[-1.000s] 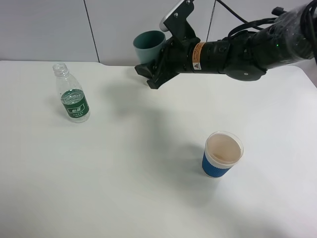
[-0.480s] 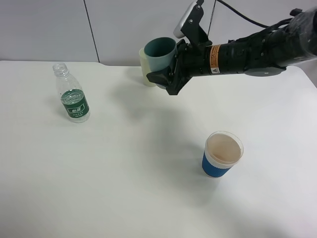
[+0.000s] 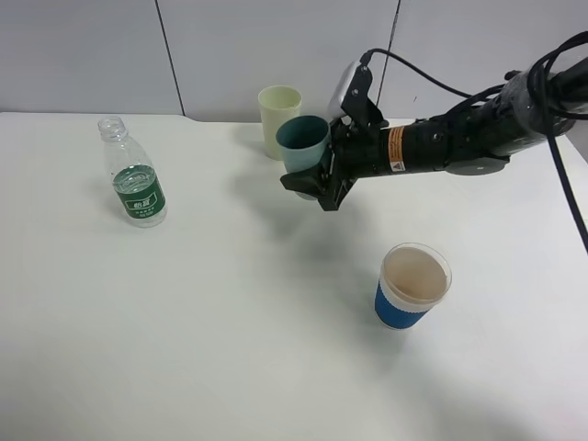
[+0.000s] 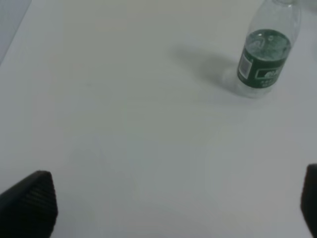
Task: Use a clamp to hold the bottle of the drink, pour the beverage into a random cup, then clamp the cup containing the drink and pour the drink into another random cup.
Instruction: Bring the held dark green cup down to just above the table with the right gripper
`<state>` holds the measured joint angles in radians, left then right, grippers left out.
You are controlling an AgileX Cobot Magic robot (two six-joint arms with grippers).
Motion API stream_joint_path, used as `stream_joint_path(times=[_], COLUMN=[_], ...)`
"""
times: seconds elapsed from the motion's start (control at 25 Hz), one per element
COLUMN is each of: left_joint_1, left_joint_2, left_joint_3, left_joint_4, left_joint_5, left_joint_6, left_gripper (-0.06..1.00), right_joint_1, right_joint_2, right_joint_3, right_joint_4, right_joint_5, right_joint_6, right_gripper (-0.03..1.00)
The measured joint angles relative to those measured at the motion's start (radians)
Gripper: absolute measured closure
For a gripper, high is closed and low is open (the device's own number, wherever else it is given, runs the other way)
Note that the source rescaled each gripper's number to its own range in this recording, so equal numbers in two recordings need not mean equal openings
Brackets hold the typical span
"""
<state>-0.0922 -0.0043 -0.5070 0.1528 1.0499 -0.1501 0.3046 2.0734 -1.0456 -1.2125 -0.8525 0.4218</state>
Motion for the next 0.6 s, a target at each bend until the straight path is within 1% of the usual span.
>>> stream_joint_path(times=[0.24,0.48,0.6], left_joint_1=[0.000,0.000,0.000], left_joint_2=[0.000,0.000,0.000], left_joint_3=[0.000,0.000,0.000], left_joint_4=[0.000,0.000,0.000], left_joint_5=[0.000,0.000,0.000], left_joint_6=[0.000,0.000,0.000], left_gripper=[-0.05,-0.05,-0.05], right_joint_1=[-0.010,-0.037,-0.052], right_joint_2=[0.046,0.089,0.121], right_joint_3=[-0.001,-0.001,-0.002], right_joint_4=[-0.024,-0.031,-0.031], right_joint_5=[-0.073,-0.123,-0.189], right_joint_6=[-0.104,-0.113,-0.113], right_gripper=[0.97,0.97,0.97])
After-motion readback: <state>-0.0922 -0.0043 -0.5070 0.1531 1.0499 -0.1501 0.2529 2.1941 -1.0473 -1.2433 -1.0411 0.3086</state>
